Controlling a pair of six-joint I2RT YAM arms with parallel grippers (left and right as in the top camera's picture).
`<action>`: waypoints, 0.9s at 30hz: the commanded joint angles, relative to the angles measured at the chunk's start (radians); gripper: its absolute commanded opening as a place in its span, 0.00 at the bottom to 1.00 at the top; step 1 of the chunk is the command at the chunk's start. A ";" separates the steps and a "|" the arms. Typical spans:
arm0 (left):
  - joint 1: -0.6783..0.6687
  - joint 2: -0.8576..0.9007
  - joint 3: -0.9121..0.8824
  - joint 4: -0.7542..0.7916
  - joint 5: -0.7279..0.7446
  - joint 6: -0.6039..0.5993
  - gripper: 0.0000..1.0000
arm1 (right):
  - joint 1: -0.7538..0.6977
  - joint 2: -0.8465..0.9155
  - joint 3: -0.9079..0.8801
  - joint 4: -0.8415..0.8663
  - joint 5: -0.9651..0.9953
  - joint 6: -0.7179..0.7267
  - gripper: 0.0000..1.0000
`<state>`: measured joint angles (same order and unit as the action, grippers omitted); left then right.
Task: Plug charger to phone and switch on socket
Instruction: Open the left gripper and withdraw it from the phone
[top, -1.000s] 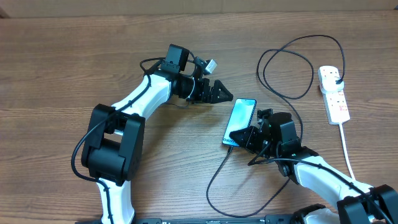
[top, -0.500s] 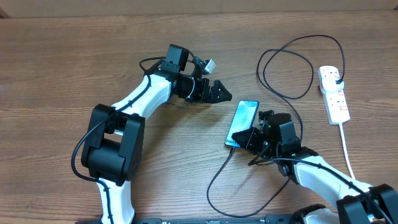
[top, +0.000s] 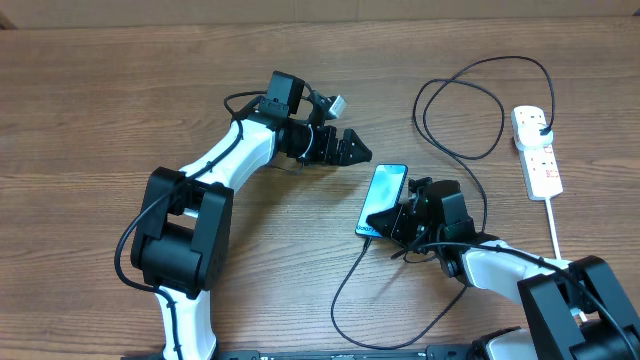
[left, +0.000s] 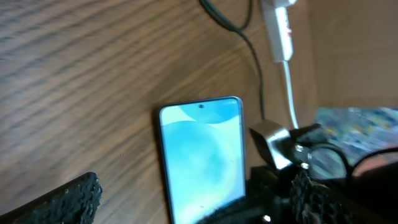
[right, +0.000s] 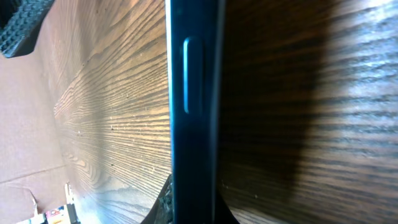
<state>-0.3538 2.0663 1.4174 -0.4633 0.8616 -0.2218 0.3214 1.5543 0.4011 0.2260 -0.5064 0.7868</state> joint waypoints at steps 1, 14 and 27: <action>-0.006 -0.018 0.005 0.001 -0.120 0.005 1.00 | 0.004 0.020 0.011 0.008 0.024 -0.010 0.04; -0.006 -0.018 0.005 0.005 -0.201 0.004 1.00 | 0.005 0.093 0.012 0.095 -0.028 -0.010 0.05; 0.125 -0.018 0.005 0.034 0.670 0.005 1.00 | 0.025 0.284 0.089 0.270 -0.175 -0.006 0.06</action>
<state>-0.2817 2.0663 1.4170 -0.4305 1.2709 -0.2218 0.3252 1.7947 0.4564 0.4965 -0.6846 0.7929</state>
